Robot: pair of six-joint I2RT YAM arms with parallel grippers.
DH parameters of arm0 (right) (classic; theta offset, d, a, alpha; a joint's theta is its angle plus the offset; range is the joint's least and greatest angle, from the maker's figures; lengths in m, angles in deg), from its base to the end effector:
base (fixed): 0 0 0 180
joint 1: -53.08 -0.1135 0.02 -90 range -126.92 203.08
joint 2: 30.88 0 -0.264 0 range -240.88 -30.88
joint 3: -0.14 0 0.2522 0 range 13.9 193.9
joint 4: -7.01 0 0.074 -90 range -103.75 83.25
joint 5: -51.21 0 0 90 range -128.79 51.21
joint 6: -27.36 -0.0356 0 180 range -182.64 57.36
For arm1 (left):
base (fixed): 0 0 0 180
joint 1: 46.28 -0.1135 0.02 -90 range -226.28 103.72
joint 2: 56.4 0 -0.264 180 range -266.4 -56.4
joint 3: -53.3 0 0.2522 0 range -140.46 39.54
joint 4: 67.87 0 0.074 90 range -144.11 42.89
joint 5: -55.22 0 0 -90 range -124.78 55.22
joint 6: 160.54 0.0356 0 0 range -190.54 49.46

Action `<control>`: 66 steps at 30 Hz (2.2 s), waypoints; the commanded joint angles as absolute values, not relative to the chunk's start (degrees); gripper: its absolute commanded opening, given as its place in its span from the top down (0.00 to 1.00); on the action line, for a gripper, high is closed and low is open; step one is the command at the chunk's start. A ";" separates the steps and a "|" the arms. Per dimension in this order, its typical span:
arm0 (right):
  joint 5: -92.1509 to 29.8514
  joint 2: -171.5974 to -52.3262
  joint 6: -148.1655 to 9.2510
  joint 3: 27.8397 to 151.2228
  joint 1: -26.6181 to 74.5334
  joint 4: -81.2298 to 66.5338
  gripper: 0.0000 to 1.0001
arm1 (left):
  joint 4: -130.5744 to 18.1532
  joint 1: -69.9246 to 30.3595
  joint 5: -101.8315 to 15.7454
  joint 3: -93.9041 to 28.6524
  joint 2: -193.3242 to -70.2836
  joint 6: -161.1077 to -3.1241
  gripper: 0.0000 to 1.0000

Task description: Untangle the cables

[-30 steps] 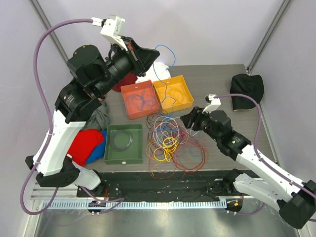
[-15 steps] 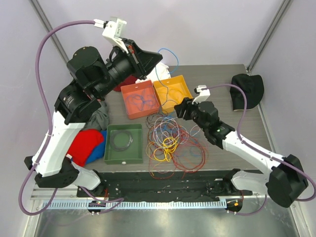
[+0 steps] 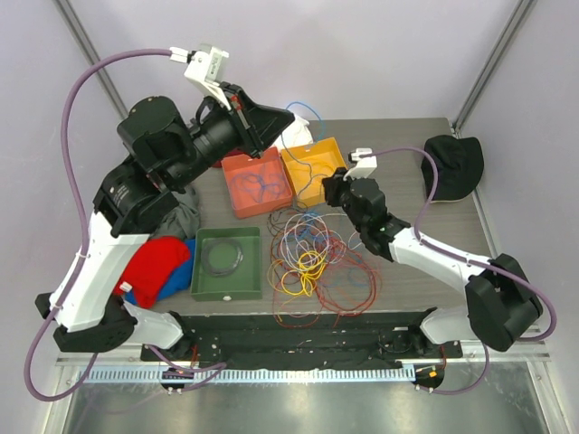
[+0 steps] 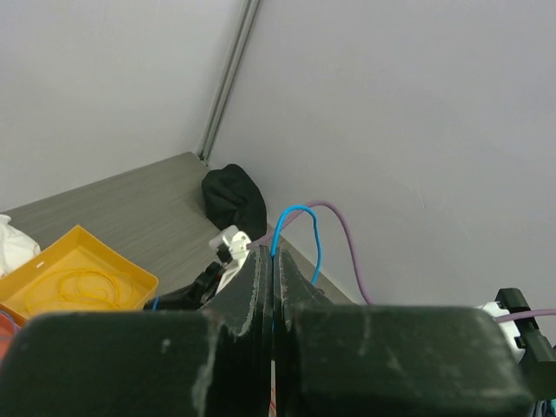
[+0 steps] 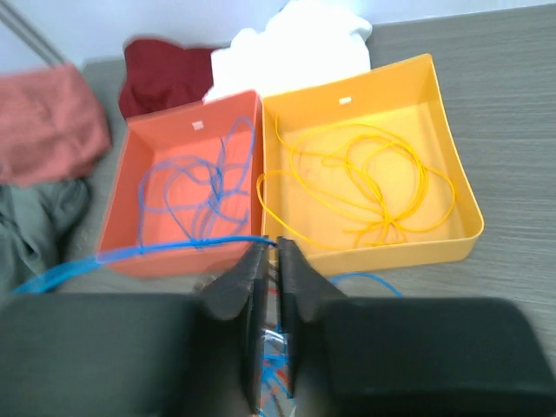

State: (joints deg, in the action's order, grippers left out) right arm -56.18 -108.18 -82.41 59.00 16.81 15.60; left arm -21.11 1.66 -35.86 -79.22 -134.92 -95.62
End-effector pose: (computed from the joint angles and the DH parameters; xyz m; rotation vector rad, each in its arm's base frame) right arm 0.2543 0.1734 0.2728 -0.0281 1.7561 0.4533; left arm 0.1498 -0.1671 0.5901 0.3198 1.4992 -1.0468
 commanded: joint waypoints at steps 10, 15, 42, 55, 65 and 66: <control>-67.09 -87.86 -77.06 70.39 16.52 12.16 0.99 | -25.19 1.88 -32.06 -69.18 -128.56 -94.27 1.00; -68.85 -81.78 -74.16 77.60 16.61 6.35 0.99 | -25.19 1.88 -27.67 -63.22 -125.84 -93.21 1.00; -65.16 -82.03 -73.63 104.15 16.52 -14.04 0.99 | -41.10 1.88 -23.03 -24.10 -119.59 -99.28 0.00; -58.13 -83.35 -78.20 112.16 16.61 -19.76 0.99 | -66.98 1.79 -32.55 -14.07 -122.04 -103.49 0.01; -58.39 -80.98 -79.95 105.58 16.61 -21.43 0.99 | -74.66 2.76 -38.74 -12.68 -124.17 -105.96 0.00; -58.48 -80.72 -80.31 102.96 16.44 -21.43 0.99 | -75.02 2.76 -38.48 -12.40 -122.68 -105.96 0.00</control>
